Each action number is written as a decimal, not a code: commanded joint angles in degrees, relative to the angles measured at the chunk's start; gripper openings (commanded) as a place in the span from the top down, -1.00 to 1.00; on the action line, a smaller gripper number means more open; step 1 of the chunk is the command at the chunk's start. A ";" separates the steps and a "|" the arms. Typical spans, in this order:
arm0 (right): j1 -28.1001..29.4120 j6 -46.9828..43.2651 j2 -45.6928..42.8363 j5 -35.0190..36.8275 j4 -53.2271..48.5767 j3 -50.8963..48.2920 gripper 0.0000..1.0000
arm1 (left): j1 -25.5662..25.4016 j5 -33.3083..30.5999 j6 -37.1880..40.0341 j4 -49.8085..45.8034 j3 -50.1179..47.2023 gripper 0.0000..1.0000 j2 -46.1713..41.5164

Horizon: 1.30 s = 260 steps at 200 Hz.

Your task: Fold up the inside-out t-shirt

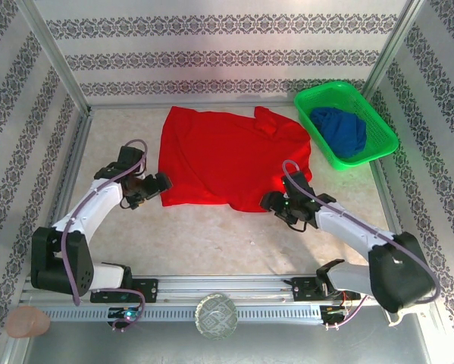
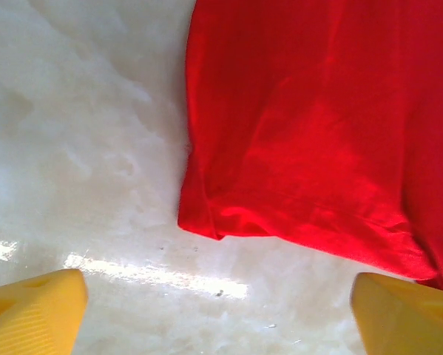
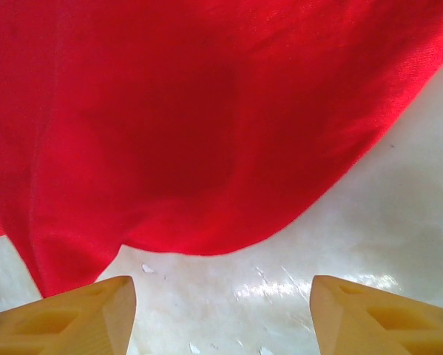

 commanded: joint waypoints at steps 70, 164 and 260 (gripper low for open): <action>-0.58 4.33 5.93 0.63 6.55 1.18 -0.28 | -1.64 -5.84 -1.79 1.61 2.95 -0.27 10.91; -1.72 4.77 9.85 -0.12 8.81 2.06 0.13 | -1.92 -4.90 0.32 3.22 6.74 -0.29 18.88; -11.27 2.77 1.51 -6.37 7.05 6.13 1.00 | -1.67 -7.31 5.21 -1.99 15.04 1.00 15.72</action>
